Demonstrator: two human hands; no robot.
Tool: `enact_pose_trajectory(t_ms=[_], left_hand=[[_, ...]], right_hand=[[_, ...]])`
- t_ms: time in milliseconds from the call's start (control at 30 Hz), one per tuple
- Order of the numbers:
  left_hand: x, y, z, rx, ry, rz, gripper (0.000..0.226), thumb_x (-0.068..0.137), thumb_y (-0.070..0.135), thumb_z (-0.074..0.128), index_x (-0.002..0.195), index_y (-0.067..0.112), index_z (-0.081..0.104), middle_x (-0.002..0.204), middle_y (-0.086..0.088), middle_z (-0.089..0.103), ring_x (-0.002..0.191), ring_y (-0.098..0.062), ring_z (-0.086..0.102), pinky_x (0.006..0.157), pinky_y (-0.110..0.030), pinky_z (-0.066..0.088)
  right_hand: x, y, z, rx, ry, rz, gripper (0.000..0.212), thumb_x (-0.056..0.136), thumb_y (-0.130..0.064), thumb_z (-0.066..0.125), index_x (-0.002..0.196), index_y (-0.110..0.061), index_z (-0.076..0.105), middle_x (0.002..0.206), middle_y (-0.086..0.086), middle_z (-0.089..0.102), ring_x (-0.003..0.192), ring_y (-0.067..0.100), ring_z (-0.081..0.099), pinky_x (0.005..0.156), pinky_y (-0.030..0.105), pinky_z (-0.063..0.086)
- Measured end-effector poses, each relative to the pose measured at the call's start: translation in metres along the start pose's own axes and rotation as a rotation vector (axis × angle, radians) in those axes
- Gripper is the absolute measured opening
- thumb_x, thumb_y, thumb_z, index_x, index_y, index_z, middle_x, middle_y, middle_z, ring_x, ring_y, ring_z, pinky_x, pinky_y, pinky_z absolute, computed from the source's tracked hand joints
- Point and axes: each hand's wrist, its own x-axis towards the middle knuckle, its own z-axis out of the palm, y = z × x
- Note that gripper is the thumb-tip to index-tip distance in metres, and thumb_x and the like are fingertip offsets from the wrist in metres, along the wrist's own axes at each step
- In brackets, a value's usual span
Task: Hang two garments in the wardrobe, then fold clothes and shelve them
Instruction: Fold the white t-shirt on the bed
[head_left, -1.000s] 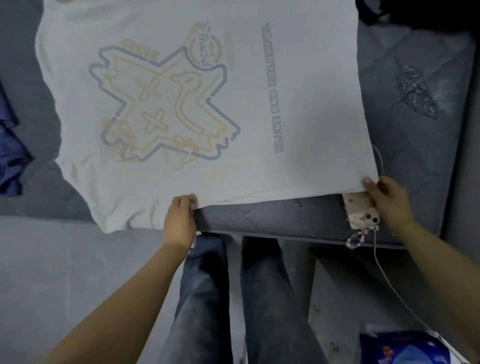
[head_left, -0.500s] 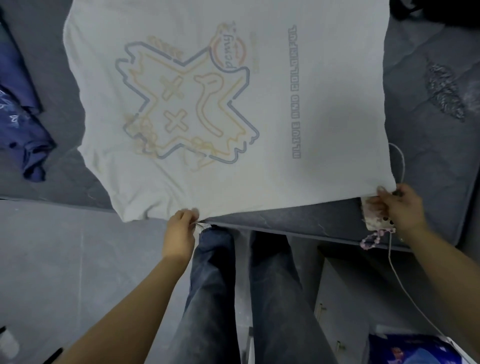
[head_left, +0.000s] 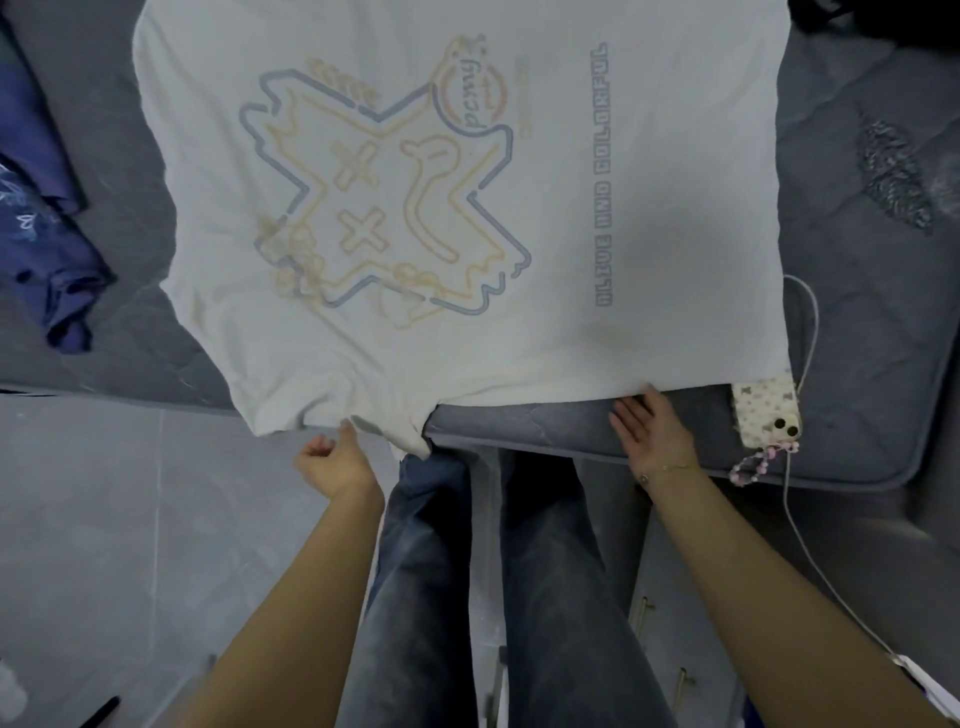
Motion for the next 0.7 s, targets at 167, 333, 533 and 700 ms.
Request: enact_pose_trajectory(t_ms=[167,333,533,700], left_hand=[[0.041,0.023,-0.013,0.103,0.072,0.11,0.074,0.083,0.035,0.075,0.141,0.013,0.035,0.145,-0.013,0.034,0.13,-0.026,0.041,0.109,-0.033,0.035],[0.094,0.03,-0.022,0.311,0.013,0.113,0.055,0.091,0.044,0.061,0.127,0.003,0.052,0.137,-0.016,0.044,0.126,-0.032,0.045,0.105,-0.041,0.04],[0.127,0.016,-0.064,0.272,-0.282,0.207,0.035,0.101,0.032,0.049,0.118,0.002,0.05,0.111,-0.011,0.058,0.108,-0.032,0.057,0.084,-0.033,0.042],[0.129,0.028,-0.082,0.332,-0.593,0.026,0.056,0.091,0.059,0.052,0.112,0.007,0.061,0.106,-0.017,0.068,0.094,-0.024,0.063,0.081,-0.032,0.048]], right_hand=[[-0.006,0.03,0.046,0.085,-0.105,0.035,0.022,0.092,-0.03,0.065,0.107,-0.014,0.063,0.108,0.004,0.065,0.098,0.015,0.063,0.088,0.03,0.054],[0.006,0.046,0.057,0.088,-0.02,-0.074,0.042,0.096,-0.024,0.061,0.133,-0.007,0.053,0.124,0.008,0.06,0.106,0.019,0.06,0.089,0.031,0.052],[0.01,0.049,0.046,0.067,-0.012,-0.1,0.012,0.099,-0.022,0.054,0.105,-0.012,0.059,0.107,0.003,0.061,0.09,0.012,0.06,0.1,0.031,0.046],[-0.001,0.033,0.038,0.228,0.035,-0.093,0.024,0.098,-0.027,0.057,0.115,-0.01,0.059,0.11,0.004,0.063,0.102,0.016,0.061,0.105,0.031,0.044]])
